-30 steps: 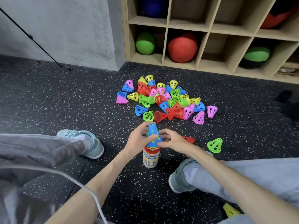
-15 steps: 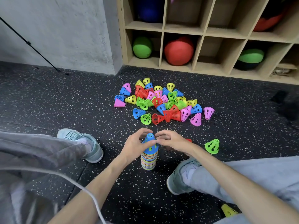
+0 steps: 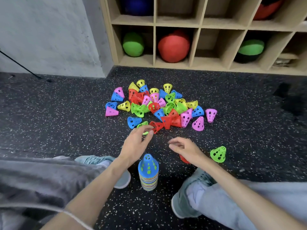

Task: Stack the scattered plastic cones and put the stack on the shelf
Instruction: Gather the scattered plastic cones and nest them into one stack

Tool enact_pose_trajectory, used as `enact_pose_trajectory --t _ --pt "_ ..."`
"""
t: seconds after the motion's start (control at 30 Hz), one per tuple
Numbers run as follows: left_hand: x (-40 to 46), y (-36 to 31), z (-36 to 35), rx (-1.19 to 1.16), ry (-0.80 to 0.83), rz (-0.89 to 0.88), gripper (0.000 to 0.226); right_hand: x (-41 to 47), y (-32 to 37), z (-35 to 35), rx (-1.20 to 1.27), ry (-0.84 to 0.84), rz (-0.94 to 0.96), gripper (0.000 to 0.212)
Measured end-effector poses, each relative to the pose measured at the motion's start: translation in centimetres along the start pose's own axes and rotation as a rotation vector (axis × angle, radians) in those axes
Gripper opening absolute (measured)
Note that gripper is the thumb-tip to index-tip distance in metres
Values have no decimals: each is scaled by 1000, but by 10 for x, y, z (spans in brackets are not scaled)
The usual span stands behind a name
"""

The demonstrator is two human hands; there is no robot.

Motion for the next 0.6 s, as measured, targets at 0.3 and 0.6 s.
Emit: enact_pose_trajectory --t 0.3,0.6 --pt "55 42 -37 110 210 3 29 36 -69 9 -85 -119 -124 16" --pt "82 72 -92 231 536 28 34 58 -95 36 -200 -246 -130 30"
Point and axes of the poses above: each hand's wrist, its own x-axis towards the middle knuckle, its own z-axis out of the back of the hand, y = z × x, the point moved 2 cm from there along x, towards the middle knuckle, and after that the axes turned 6 degrees about -z, right-handed, at the moved point
